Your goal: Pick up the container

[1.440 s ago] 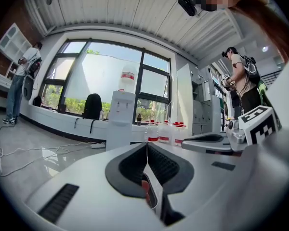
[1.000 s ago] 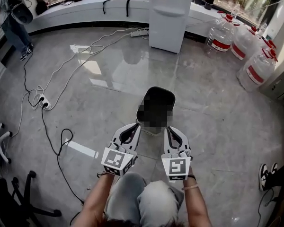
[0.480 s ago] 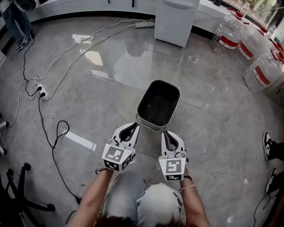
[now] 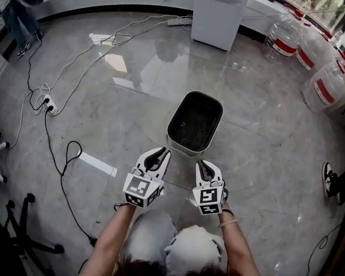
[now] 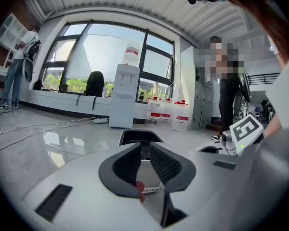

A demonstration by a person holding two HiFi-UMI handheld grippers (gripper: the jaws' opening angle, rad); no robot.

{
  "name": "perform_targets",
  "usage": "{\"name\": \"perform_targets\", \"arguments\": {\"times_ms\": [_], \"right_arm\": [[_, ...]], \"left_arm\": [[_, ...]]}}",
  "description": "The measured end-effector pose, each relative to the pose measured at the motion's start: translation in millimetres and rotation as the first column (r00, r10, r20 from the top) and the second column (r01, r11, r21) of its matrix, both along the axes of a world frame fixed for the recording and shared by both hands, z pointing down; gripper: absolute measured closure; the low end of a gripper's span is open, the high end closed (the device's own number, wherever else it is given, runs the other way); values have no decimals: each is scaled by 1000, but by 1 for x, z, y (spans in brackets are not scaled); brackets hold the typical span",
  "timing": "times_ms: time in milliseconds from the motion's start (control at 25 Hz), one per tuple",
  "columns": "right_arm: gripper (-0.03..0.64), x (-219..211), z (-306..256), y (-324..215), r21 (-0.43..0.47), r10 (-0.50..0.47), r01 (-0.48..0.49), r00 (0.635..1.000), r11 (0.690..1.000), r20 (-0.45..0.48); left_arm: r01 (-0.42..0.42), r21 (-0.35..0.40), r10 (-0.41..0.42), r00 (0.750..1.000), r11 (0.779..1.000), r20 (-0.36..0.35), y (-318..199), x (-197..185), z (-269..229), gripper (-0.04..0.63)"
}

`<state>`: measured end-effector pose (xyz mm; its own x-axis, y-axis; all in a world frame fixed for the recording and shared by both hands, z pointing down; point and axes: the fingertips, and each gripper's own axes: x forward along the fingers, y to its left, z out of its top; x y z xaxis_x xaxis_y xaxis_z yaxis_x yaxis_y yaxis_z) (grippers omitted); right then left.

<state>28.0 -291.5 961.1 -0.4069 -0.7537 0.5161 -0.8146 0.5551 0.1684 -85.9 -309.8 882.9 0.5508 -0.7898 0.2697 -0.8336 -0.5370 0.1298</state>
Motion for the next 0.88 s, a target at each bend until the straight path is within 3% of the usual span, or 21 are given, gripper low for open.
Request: {"name": "perform_targets", "arguments": {"times_ms": [160,400,880], "right_arm": [[583,1,31,-6,-52,-23,21,999,998,-42],[513,1,76,-6,-167,-41,28,996,985,-74],[459,2,120,-20,-290,-39,22,998,957,-52]], "left_arm": [[21,-16,-21,1000,1000,0,0,-6,13,543],[29,-54,-28,1000,998,6,13,-9,29,541],[6,-84,-3,999,996,36,9,-5,60,523]]}}
